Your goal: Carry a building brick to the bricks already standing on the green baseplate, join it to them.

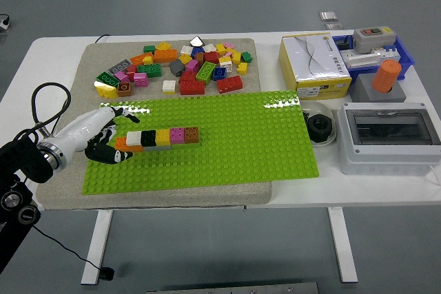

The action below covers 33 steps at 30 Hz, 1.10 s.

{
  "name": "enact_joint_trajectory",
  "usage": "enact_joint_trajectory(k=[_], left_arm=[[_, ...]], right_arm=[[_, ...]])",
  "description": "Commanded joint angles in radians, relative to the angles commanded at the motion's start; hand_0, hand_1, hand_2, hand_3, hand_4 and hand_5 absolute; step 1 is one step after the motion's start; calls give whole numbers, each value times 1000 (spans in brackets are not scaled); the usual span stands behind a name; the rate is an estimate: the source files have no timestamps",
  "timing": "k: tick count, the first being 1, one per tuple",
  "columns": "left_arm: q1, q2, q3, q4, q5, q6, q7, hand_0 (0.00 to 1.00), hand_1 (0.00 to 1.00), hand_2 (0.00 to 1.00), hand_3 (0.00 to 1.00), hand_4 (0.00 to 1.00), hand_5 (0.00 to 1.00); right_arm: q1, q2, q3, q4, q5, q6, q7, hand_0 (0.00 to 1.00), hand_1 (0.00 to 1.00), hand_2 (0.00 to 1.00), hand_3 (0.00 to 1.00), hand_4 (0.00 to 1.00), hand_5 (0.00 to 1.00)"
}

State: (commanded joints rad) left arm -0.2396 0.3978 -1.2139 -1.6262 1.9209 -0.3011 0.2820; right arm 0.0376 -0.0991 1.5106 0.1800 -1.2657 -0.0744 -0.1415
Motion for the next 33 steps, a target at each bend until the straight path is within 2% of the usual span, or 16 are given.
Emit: enact_joint_trajectory(k=[2, 3, 4, 5, 8, 11, 14, 17, 21, 22, 28, 33], left_arm=[[-11, 20, 0, 19, 8, 18, -24, 154, 2, 59, 730, 766, 2], [-18, 41, 2, 28, 15, 30, -39, 154, 2, 59, 730, 766, 2], [-23, 58, 4, 34, 19, 37, -50, 155, 2, 58, 736, 703, 2], [-30, 85, 10, 43, 22, 45, -63, 155, 2, 58, 736, 703, 2], [-51, 142, 28, 72, 26, 57, -86, 155, 2, 58, 736, 703, 2], [-94, 196, 69, 132, 31, 84, -125, 155, 2, 59, 747, 665, 2], [-137, 220, 117, 192, 28, 113, -162, 155, 2, 59, 747, 665, 2], [-179, 226, 165, 248, 15, 137, -195, 155, 2, 59, 750, 694, 2], [-235, 217, 229, 341, 1, 153, -226, 155, 2, 59, 750, 694, 2], [-244, 215, 238, 362, -3, 153, -228, 155, 2, 60, 752, 735, 2], [-301, 196, 289, 483, -42, 127, -217, 157, 2, 60, 759, 715, 2], [-340, 174, 312, 536, -60, 104, -201, 157, 2, 60, 759, 715, 2]], right_arm=[[1, 0, -2, 0, 2, 0, 0, 634, 432, 613, 704, 698, 894], [1, -1, -4, 0, 4, 1, 0, 634, 432, 613, 704, 698, 894], [2, -1, -5, 0, 6, 1, 0, 635, 432, 613, 704, 696, 898], [2, -2, -7, 0, 9, 0, 0, 635, 432, 613, 704, 696, 898], [4, -4, -10, 0, 14, -1, 0, 635, 432, 613, 704, 696, 898], [6, -5, -10, 0, 16, -2, 0, 635, 433, 607, 704, 693, 900], [9, -6, -7, 0, 11, -3, 0, 635, 433, 607, 704, 693, 900], [10, -6, -3, 0, 6, -3, -1, 636, 434, 607, 705, 691, 901], [14, -6, 3, 0, -2, -4, -2, 636, 434, 607, 705, 691, 901], [15, -6, 4, 0, -2, -5, -1, 632, 432, 601, 705, 690, 900], [19, -10, 6, 0, -1, -9, 4, 632, 432, 601, 705, 691, 901], [23, -13, 7, 0, -3, -11, 6, 632, 432, 601, 705, 691, 901]])
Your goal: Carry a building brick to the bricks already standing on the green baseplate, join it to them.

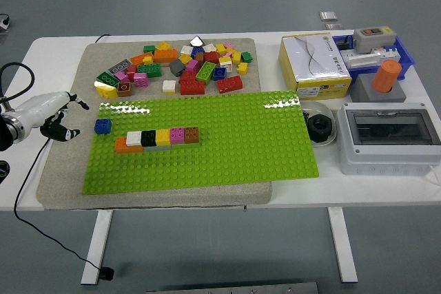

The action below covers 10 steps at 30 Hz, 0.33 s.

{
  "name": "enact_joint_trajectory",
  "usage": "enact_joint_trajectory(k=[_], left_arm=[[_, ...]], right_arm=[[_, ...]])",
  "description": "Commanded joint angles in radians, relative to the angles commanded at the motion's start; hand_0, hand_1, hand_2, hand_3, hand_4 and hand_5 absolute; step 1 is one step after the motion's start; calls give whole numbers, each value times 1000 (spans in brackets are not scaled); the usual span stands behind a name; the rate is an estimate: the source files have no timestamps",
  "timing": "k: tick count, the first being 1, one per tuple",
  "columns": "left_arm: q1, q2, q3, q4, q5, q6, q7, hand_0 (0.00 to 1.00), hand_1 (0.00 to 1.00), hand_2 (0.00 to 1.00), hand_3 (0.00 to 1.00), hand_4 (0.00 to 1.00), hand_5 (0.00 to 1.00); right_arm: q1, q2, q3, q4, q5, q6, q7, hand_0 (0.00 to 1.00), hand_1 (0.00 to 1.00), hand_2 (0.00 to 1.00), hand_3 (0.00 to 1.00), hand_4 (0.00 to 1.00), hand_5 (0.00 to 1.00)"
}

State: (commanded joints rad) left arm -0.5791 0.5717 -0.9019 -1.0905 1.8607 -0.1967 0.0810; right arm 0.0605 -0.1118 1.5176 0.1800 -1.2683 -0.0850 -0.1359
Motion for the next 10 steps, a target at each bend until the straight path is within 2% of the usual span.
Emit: enact_joint_trajectory(k=[10], left_arm=[[-71, -55, 31, 69, -54, -42, 30, 154, 2, 60, 769, 710, 2]], right_arm=[[6, -4, 0, 0, -7, 0, 1, 632, 432, 598, 705, 691, 901]])
